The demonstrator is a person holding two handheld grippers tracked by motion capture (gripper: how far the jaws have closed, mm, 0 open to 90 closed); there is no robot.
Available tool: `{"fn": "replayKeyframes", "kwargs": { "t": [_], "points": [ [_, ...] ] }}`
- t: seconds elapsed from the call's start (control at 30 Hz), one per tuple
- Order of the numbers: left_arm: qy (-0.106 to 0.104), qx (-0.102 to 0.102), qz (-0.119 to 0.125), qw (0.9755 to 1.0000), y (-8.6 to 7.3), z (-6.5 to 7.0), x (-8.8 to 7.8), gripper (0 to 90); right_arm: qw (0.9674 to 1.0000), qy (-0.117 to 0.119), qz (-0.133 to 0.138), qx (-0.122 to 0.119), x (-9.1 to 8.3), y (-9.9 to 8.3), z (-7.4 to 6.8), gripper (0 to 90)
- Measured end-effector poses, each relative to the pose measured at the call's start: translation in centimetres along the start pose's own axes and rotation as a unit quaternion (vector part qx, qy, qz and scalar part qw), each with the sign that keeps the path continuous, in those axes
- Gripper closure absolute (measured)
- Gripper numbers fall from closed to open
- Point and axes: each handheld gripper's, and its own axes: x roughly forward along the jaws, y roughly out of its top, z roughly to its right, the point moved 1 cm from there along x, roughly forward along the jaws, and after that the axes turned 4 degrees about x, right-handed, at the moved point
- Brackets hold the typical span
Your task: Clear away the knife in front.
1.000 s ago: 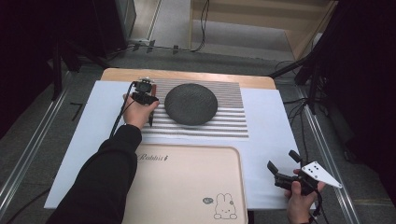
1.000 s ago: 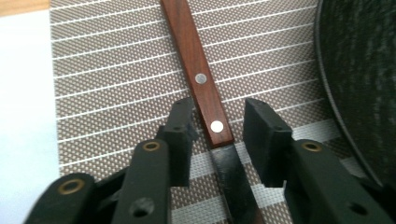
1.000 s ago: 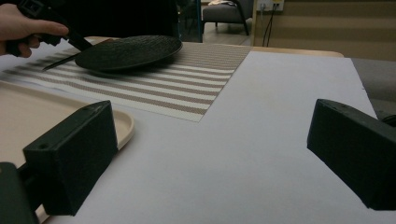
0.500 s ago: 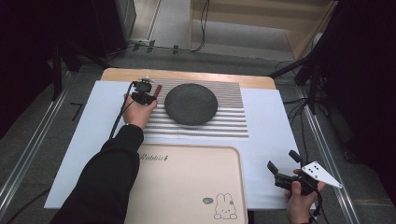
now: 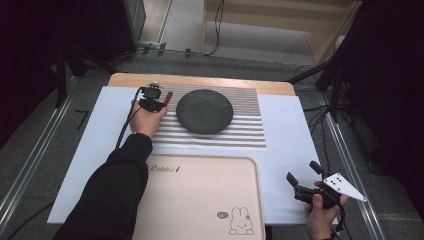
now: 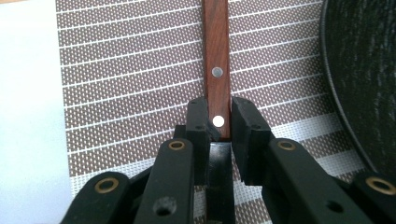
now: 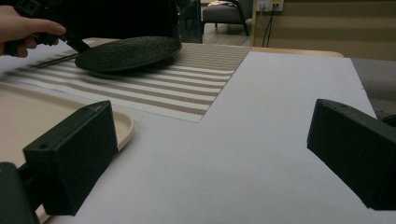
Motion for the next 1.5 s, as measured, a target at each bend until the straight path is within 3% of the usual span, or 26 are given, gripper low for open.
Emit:
{"fn": "replayKeyframes", "kwargs": {
  "t": [0.5,1.5],
  "points": [
    [-0.011,-0.004,0.017,0.9998,0.1,-0.2,-1.4,77.1,1.0000,-0.001,-0.001,-0.001,0.0,0.0,0.0,0.5],
    [-0.040,0.014,0.041,0.9983,-0.5,0.7,-4.5,77.1,1.0000,0.001,-0.003,-0.001,0.0,0.0,-0.1,0.6]
  ]
}}
